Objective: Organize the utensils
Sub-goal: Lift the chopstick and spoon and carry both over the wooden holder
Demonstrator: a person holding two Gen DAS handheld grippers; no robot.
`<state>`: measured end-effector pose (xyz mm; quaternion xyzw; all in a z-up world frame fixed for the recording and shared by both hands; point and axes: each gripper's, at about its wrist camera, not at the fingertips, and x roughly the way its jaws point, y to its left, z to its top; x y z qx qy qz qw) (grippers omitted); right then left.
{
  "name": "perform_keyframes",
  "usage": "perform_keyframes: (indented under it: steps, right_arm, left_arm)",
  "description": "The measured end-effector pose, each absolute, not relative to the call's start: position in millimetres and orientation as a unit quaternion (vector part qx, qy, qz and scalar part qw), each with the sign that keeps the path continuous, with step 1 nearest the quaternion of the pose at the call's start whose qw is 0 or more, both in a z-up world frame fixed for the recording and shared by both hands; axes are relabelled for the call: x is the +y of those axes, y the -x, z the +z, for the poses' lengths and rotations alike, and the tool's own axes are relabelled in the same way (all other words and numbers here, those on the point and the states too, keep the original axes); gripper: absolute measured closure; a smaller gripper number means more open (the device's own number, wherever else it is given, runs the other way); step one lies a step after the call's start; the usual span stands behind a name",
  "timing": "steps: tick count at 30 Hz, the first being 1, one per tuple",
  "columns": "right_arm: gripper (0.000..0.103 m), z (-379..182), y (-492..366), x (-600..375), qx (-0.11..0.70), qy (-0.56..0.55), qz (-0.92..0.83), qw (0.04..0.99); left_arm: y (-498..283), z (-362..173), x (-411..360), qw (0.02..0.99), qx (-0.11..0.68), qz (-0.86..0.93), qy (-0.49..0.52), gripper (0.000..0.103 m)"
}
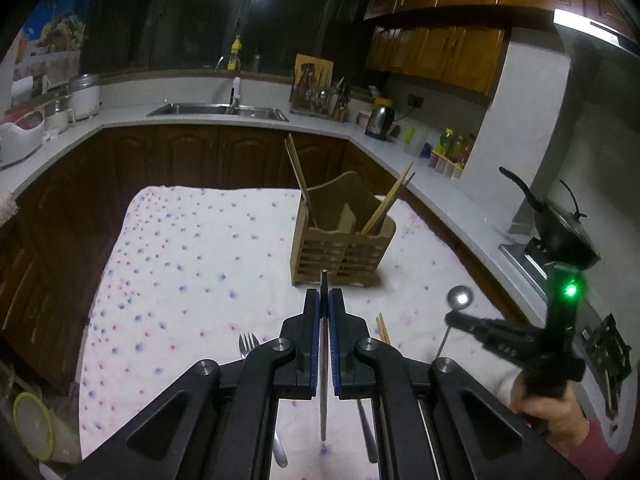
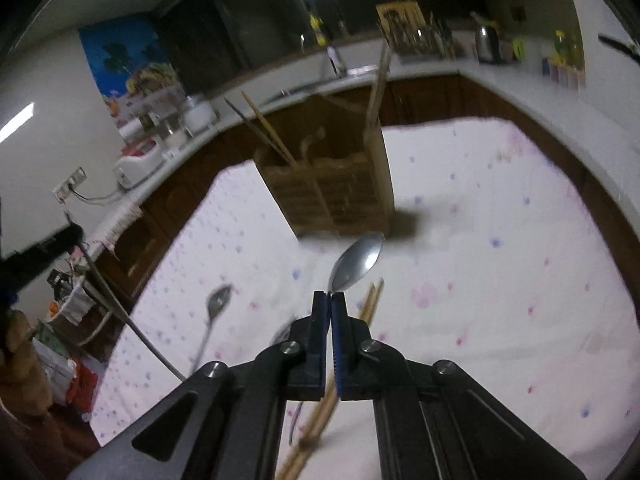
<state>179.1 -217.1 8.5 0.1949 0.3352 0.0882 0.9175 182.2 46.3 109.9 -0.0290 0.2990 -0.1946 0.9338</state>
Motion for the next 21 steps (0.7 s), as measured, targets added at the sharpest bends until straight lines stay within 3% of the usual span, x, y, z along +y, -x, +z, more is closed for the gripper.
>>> perform_keyframes:
  steps: [21]
  right_arm:
    - [0.101, 88, -213, -228, 0.225, -0.136, 0.048, 0.964]
  left_arm:
    - [-219, 142, 52, 0.955, 0.210, -0.200, 0.069, 0.100]
